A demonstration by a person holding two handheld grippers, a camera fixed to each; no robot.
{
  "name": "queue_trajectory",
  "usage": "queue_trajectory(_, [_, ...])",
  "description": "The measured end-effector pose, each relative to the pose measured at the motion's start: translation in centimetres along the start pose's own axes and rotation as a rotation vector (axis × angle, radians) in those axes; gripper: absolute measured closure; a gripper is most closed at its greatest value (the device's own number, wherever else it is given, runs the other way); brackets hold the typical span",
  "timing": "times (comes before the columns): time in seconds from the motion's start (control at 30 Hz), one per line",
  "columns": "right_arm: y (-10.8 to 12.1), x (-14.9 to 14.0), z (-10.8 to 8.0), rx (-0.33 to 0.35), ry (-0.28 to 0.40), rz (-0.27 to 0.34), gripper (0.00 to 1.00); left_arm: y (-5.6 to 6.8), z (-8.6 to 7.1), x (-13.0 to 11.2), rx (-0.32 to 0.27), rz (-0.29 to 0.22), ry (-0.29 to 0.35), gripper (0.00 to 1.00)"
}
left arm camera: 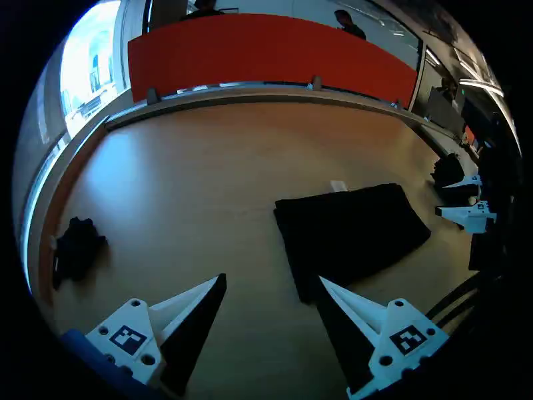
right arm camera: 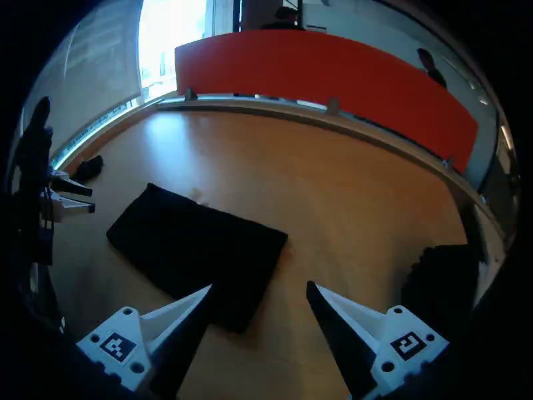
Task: Fold towel
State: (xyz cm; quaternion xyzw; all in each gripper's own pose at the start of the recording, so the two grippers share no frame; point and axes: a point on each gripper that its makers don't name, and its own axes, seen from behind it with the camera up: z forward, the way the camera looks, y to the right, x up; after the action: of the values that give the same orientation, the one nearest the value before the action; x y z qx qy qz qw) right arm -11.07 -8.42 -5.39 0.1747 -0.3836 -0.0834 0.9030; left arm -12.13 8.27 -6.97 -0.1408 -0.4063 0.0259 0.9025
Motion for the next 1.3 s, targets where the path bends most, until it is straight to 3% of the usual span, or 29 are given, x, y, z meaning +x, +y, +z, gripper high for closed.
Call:
queue_trajectory(0.33, [-0.2, -0.8, -0.2, 0.027, -0.007, -0.025, 0.0, -0.7, -1.5, -1.3, 0.035, -0.027, -0.001, 0.08])
queue_trajectory(0.87, [-1.1, -4.4, 0.4, 0.11, -0.088, -0.175, 0.05, -2.0, -4.3, -3.3, 0.082, -0.083, -0.002, 0.08])
queue_trajectory(1.3, [-1.5, -6.5, 1.4, 0.177, -0.156, -0.217, 0.47, -2.4, -5.5, -4.5, 0.095, -0.119, -0.008, 0.08])
